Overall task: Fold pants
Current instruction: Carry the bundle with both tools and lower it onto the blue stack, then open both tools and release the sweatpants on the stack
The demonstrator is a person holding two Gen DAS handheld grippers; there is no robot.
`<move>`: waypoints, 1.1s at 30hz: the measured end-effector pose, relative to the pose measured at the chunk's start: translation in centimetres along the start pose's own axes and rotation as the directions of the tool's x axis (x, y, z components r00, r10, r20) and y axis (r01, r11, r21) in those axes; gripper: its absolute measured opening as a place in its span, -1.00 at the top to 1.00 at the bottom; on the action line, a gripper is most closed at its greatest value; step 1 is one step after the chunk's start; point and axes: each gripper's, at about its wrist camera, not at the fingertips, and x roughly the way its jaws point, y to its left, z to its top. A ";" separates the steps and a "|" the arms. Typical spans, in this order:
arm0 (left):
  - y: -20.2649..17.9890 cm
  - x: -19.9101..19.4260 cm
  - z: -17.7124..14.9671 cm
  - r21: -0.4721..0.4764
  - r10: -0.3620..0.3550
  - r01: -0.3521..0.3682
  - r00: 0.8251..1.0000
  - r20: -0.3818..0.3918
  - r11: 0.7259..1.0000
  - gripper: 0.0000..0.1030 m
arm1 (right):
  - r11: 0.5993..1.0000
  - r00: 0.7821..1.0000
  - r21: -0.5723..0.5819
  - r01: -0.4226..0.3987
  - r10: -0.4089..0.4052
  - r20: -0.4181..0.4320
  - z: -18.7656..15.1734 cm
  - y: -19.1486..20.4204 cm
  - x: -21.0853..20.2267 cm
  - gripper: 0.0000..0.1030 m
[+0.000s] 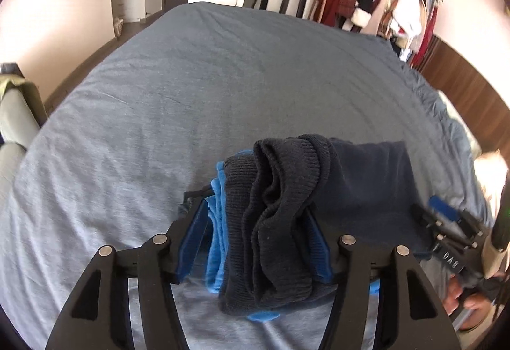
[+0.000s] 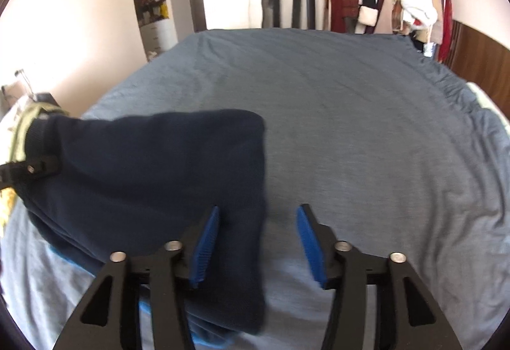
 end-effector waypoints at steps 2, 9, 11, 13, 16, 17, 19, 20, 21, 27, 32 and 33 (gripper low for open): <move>-0.4 -0.5 -0.1 0.031 0.017 -0.017 1.000 -0.008 0.999 -0.15 | 1.000 1.000 -0.014 0.021 -0.021 -0.010 -0.1 -0.2 -0.6 -0.10; -1.0 -3.6 0.0 0.046 0.062 -0.063 0.998 0.022 0.997 -0.23 | 1.000 0.999 -0.006 0.021 -0.021 -0.027 -0.1 -0.5 -2.3 -0.10; -1.1 -4.6 0.1 0.037 0.068 -0.070 0.997 0.044 0.997 -0.27 | 1.000 1.000 -0.001 0.007 -0.007 -0.015 0.2 -0.5 -2.9 -0.10; -1.4 -5.8 0.3 0.040 0.088 -0.092 0.992 0.086 0.995 -0.31 | 1.000 1.000 0.002 -0.007 0.007 -0.003 0.7 -0.5 -3.3 -0.10; -1.4 -5.9 0.9 0.034 0.093 -0.097 0.989 0.115 0.995 -0.34 | 1.000 1.000 0.007 -0.020 0.020 0.011 0.8 -0.4 -3.9 -0.10; -1.4 -5.5 1.2 0.029 0.089 -0.093 0.990 0.111 0.995 -0.34 | 1.000 1.000 0.011 -0.025 0.024 0.012 0.9 -0.4 -4.0 -0.10; -1.4 -4.5 1.5 0.029 0.107 -0.111 0.988 0.110 0.993 -0.34 | 0.999 0.999 0.021 -0.038 0.038 0.009 0.8 -0.2 -4.0 -0.10; -1.2 -4.0 1.6 0.027 0.133 -0.137 0.985 0.107 0.990 -0.34 | 0.999 0.999 0.025 -0.041 0.041 0.005 0.7 -0.2 -3.9 -0.10; -0.9 -3.4 1.6 0.018 0.153 -0.155 0.983 0.103 0.988 -0.34 | 0.999 0.999 0.031 -0.044 0.044 0.000 0.6 -0.1 -3.8 -0.10; 0.3 -1.9 1.5 -0.021 0.174 -0.173 0.981 0.088 0.985 -0.37 | 0.999 0.999 0.035 -0.020 0.021 -0.027 0.2 0.4 -2.9 -0.10; -0.3 -4.4 1.1 -0.021 0.202 -0.202 0.969 0.142 0.979 -0.36 | 0.999 0.999 0.030 -0.020 0.020 -0.026 0.2 0.7 -3.2 -0.10; -0.6 -5.2 0.9 -0.014 0.209 -0.210 0.965 0.157 0.978 -0.37 | 0.999 1.000 0.034 -0.021 0.022 -0.020 0.2 0.6 -3.5 -0.10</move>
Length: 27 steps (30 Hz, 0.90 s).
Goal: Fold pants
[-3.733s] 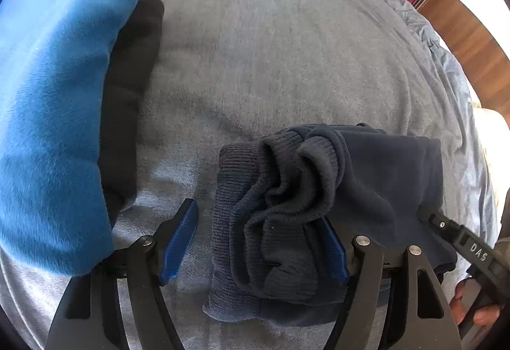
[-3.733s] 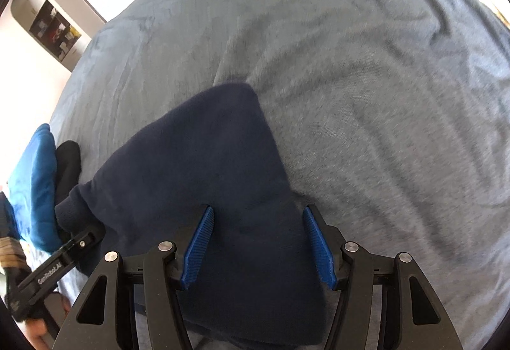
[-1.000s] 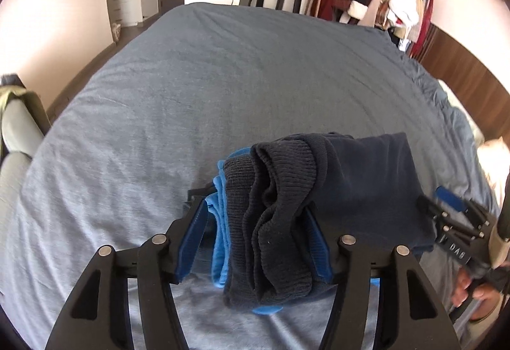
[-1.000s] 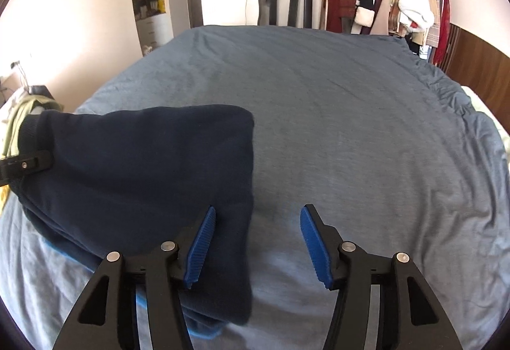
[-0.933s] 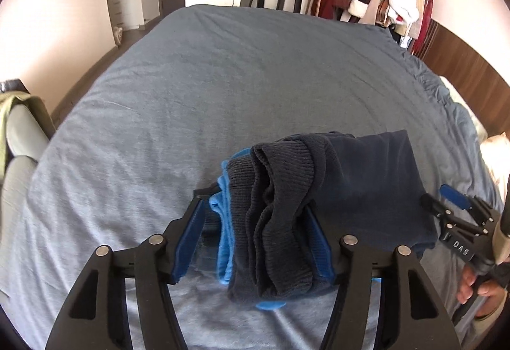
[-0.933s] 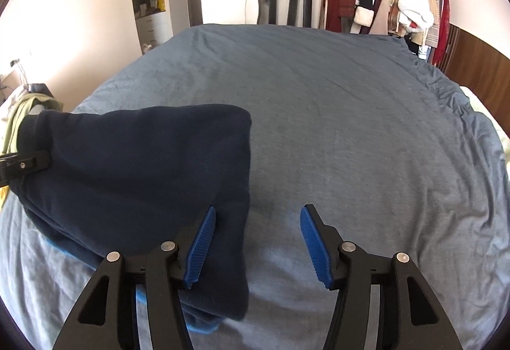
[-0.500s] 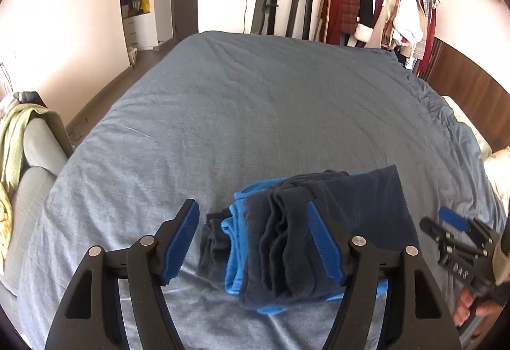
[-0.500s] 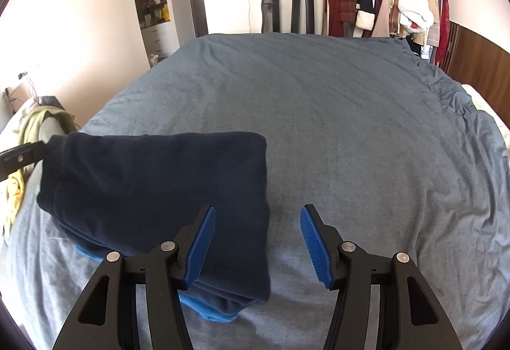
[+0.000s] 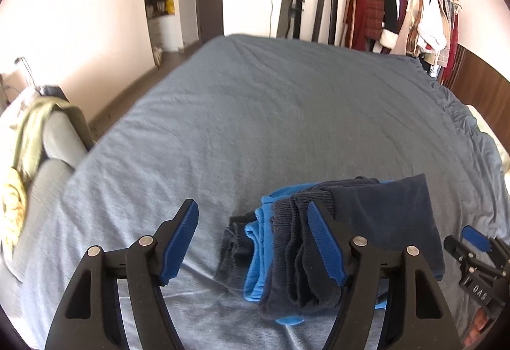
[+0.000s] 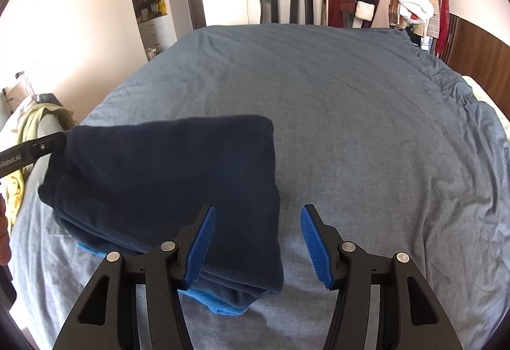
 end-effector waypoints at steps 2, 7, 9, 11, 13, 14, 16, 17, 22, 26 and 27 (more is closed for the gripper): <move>-0.4 -1.6 -0.2 0.017 -0.005 0.004 1.000 0.028 1.000 -0.44 | 1.000 1.000 0.011 -0.003 0.003 0.011 0.1 -0.3 -0.7 -0.10; -2.3 -5.4 -1.5 0.041 -0.029 0.026 0.997 0.067 0.999 -0.58 | 0.999 0.999 0.045 -0.009 0.007 0.043 0.1 -1.9 -2.7 -0.32; -3.7 -6.7 -2.3 0.050 -0.038 0.034 0.996 0.076 0.998 -0.61 | 0.998 0.998 0.065 -0.014 0.011 0.056 -0.3 -2.8 -4.0 -0.35; -4.8 -7.6 -3.0 0.057 -0.049 0.045 0.996 0.077 0.997 -0.64 | 0.996 0.998 0.081 -0.022 0.017 0.061 -0.4 -3.3 -4.9 -0.45; -6.5 -8.5 -3.9 0.088 -0.061 0.054 0.995 0.075 0.995 -0.64 | 0.993 0.997 0.110 -0.033 0.024 0.077 -1.1 -4.2 -6.3 -0.49; -7.2 -8.7 -4.0 0.099 -0.061 0.053 0.995 0.078 0.994 -0.64 | 0.992 0.996 0.120 -0.036 0.027 0.083 -1.3 -4.4 -6.7 -0.50; -8.3 -9.5 -4.7 0.108 -0.050 0.040 0.994 0.093 0.993 -0.68 | 0.989 0.994 0.138 -0.049 0.036 0.101 -1.9 -5.1 -8.1 -0.52; -8.8 -9.9 -5.0 0.110 -0.046 0.034 0.994 0.103 0.993 -0.73 | 0.989 0.993 0.141 -0.051 0.036 0.110 -2.2 -5.3 -8.6 -0.52; -11.1 -11.0 -7.5 0.108 -0.056 0.042 0.990 0.129 0.993 -0.74 | 0.994 0.988 0.098 -0.045 0.030 0.151 -4.2 -6.3 -10.9 -0.55; -12.6 -11.2 -9.8 0.119 -0.064 0.047 0.988 0.140 0.992 -0.74 | 0.996 0.984 0.066 -0.055 0.043 0.171 -5.8 -7.3 -11.6 -0.55; -13.1 -11.2 -10.7 0.127 -0.066 0.046 0.986 0.151 0.991 -0.74 | 0.996 0.984 0.060 -0.060 0.049 0.174 -6.3 -7.5 -11.6 -0.55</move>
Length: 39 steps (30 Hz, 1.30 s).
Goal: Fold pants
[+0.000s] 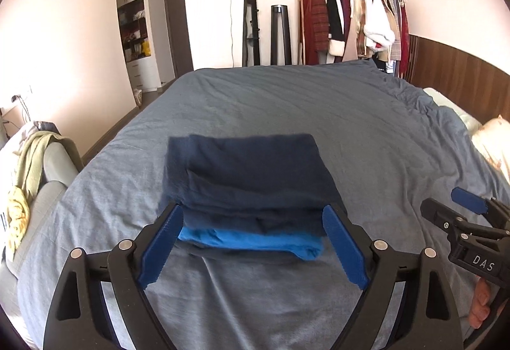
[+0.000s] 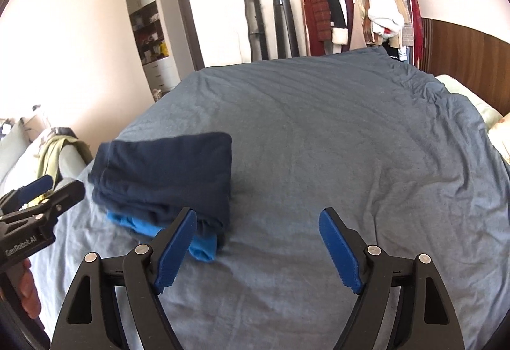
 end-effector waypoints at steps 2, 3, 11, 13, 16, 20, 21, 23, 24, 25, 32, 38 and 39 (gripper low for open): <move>-0.9 -0.2 -1.1 0.010 0.011 -0.011 1.000 0.012 1.000 -0.74 | 1.000 1.000 -0.016 -0.008 0.008 0.013 -1.2 -0.5 -0.1 -0.55; -1.3 -0.3 -1.7 0.014 0.019 -0.019 1.000 0.022 1.000 -0.74 | 1.000 1.000 -0.025 -0.012 0.013 0.022 -1.9 -0.9 -0.2 -0.55; -3.4 -2.8 -7.4 0.016 0.045 -0.046 0.996 0.077 0.999 -0.74 | 0.997 0.996 -0.044 -0.060 0.063 0.067 -6.7 -2.7 -1.1 -0.55; -3.8 -4.3 -8.5 0.015 0.050 -0.051 0.994 0.093 0.999 -0.74 | 0.996 0.994 -0.057 -0.066 0.071 0.089 -7.8 -2.9 -2.1 -0.55; -4.2 -6.6 -9.5 0.025 0.051 -0.054 0.992 0.112 0.998 -0.74 | 0.995 0.991 -0.082 -0.054 0.063 0.119 -9.0 -2.7 -4.2 -0.55; -4.3 -10.2 -10.3 0.035 0.054 -0.059 0.989 0.135 0.998 -0.74 | 0.994 0.987 -0.093 -0.052 0.066 0.148 -10.1 -2.2 -7.4 -0.55; -4.2 -10.8 -10.5 0.034 0.052 -0.057 0.989 0.135 0.998 -0.74 | 0.994 0.986 -0.093 -0.053 0.066 0.153 -10.3 -2.1 -8.0 -0.55; -4.2 -12.3 -10.8 0.030 0.045 -0.050 0.988 0.145 0.998 -0.75 | 0.995 0.985 -0.090 -0.045 0.059 0.159 -10.7 -2.0 -9.6 -0.55; -4.2 -13.0 -10.9 0.029 0.048 -0.053 0.988 0.150 0.998 -0.76 | 0.995 0.984 -0.091 -0.044 0.059 0.169 -11.0 -1.9 -10.4 -0.55; -4.3 -13.7 -11.0 0.028 0.053 -0.058 0.986 0.156 0.998 -0.78 | 0.995 0.983 -0.092 -0.036 0.052 0.175 -11.2 -1.9 -11.0 -0.55; -5.0 -16.8 -12.7 0.019 0.043 -0.047 0.986 0.159 0.999 -0.79 | 0.995 0.978 -0.098 -0.013 0.034 0.207 -12.9 -2.0 -15.2 -0.55; -5.9 -18.9 -14.0 0.020 0.030 -0.033 0.987 0.159 0.999 -0.79 | 0.997 0.975 -0.076 -0.004 0.021 0.223 -14.4 -2.9 -17.8 -0.55; -6.0 -19.1 -14.0 0.020 0.029 -0.033 0.987 0.160 0.999 -0.80 | 0.997 0.974 -0.073 -0.003 0.019 0.225 -14.6 -3.0 -18.0 -0.55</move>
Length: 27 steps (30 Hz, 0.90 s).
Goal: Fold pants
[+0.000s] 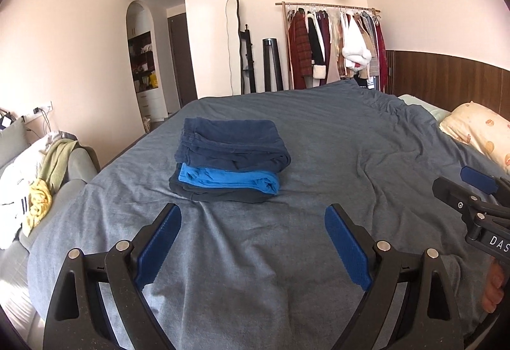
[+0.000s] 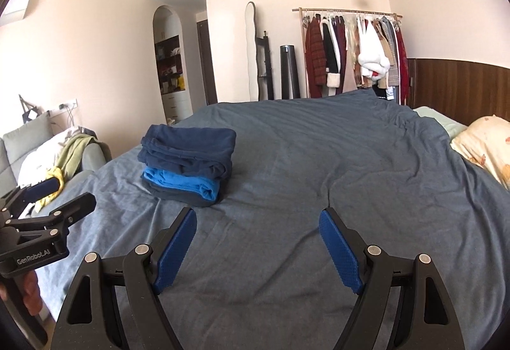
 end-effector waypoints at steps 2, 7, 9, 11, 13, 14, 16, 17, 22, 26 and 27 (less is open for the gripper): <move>-0.1 -0.4 0.0 -0.006 0.001 -0.001 1.000 -0.002 1.000 -0.83 | 1.000 1.000 0.002 0.002 -0.002 0.006 -0.2 -0.2 -0.7 -0.55; -0.3 -1.1 -0.2 -0.016 -0.001 0.001 1.000 -0.004 1.000 -0.84 | 1.000 1.000 0.011 0.017 -0.017 0.016 -0.6 -0.7 -1.9 -0.55; -0.2 -1.0 -0.2 -0.016 0.001 -0.001 1.000 -0.004 1.000 -0.86 | 1.000 1.000 0.014 0.019 -0.019 0.016 -0.8 -0.8 -2.1 -0.55; -0.4 -1.2 -0.2 -0.013 0.001 -0.001 1.000 -0.006 1.000 -0.86 | 1.000 1.000 0.015 0.022 -0.023 0.018 -0.9 -1.0 -2.4 -0.55; -0.5 -1.4 -0.3 -0.012 0.001 -0.001 1.000 -0.005 1.000 -0.86 | 1.000 0.999 0.015 0.024 -0.024 0.022 -0.9 -1.1 -2.5 -0.55; -0.5 -1.4 -0.3 -0.014 0.001 -0.001 1.000 -0.005 1.000 -0.87 | 1.000 0.999 0.014 0.025 -0.025 0.022 -0.9 -1.1 -2.6 -0.55; -0.5 -1.4 -0.3 -0.019 -0.002 0.002 1.000 -0.006 1.000 -0.90 | 1.000 0.999 0.018 0.024 -0.024 0.022 -1.0 -1.2 -2.7 -0.55; -0.7 -1.6 -0.5 -0.022 -0.002 0.002 1.000 -0.005 1.000 -0.93 | 1.000 1.000 0.018 0.023 -0.024 0.021 -1.1 -1.2 -2.8 -0.55; -0.8 -2.0 -0.7 -0.027 0.002 -0.002 1.000 0.000 1.000 -0.99 | 1.000 1.000 0.019 0.022 -0.022 0.013 -1.2 -1.3 -2.9 -0.55; -0.8 -2.2 -0.6 -0.026 0.005 -0.005 1.000 0.004 1.000 -0.99 | 1.000 1.000 0.018 0.021 -0.021 0.007 -1.4 -1.3 -2.8 -0.55; -0.8 -2.2 -0.6 -0.027 0.010 -0.009 1.000 0.004 1.000 -0.99 | 1.000 1.000 0.019 0.021 -0.021 0.007 -1.4 -1.3 -2.7 -0.55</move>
